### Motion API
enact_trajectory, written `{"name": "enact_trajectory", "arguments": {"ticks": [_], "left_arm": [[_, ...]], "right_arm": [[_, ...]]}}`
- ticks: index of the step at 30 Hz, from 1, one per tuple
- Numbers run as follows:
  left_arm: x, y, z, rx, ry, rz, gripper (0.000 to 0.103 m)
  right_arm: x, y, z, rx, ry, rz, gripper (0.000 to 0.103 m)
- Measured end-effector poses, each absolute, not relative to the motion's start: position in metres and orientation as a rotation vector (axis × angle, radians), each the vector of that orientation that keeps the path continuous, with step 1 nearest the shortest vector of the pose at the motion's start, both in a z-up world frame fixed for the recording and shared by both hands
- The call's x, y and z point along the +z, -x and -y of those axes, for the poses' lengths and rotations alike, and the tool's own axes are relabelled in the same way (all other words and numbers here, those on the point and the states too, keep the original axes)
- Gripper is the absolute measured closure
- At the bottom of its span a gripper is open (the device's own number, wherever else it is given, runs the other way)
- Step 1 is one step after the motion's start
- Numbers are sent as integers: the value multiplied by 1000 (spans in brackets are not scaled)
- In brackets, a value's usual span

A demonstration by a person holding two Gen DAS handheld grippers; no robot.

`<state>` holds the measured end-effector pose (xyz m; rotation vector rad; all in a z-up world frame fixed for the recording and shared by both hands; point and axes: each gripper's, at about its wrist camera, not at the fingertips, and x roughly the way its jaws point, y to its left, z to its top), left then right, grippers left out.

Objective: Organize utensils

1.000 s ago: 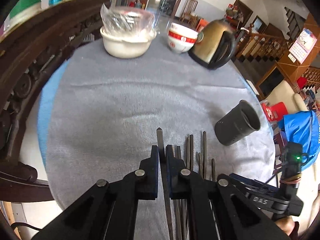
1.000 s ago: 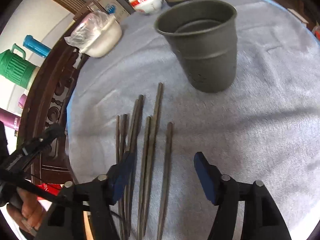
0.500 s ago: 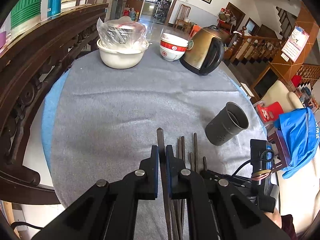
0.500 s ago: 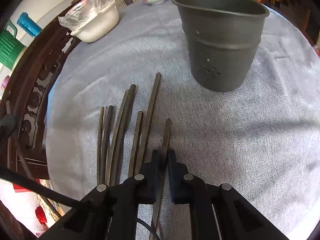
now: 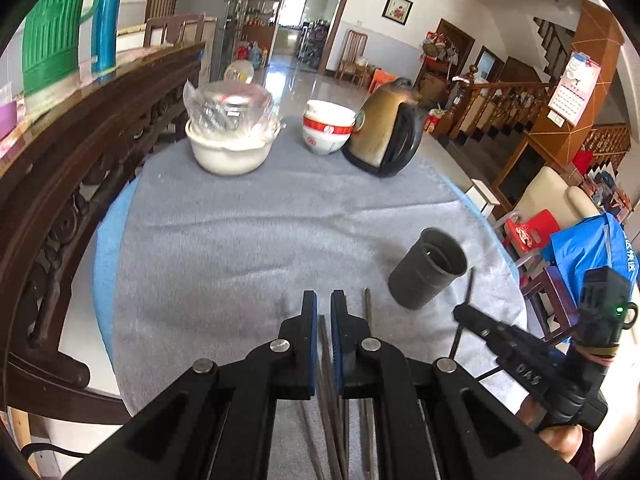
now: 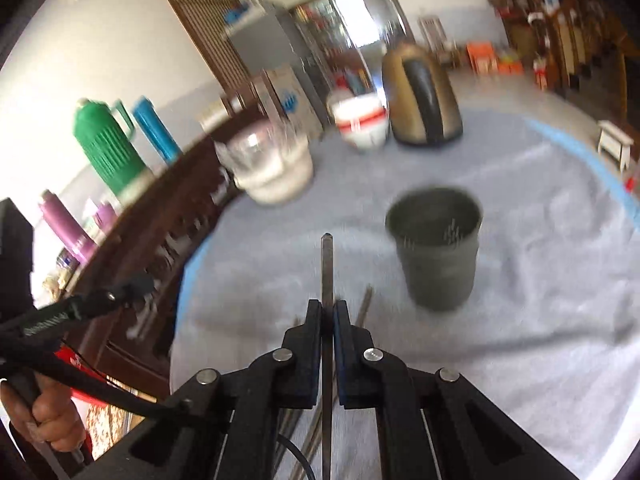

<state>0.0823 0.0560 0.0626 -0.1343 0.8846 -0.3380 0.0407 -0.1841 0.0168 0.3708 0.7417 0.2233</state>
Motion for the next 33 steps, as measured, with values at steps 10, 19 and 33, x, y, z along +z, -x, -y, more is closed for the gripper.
{"name": "enact_trajectory", "arguments": {"ticks": [10,19,33], "left_arm": [[54,-88,-55,-333,134,-925,96],[2,-106,-71,-281,175,-1097,96],[-13,-112,-73,-256,181,-1157,96]], "right_arm": [[44,-27,190,218,-347,-626,97],[46,-20,185,201,-315,-630,97],[71,-6,164,205,-225,-569,97]]}}
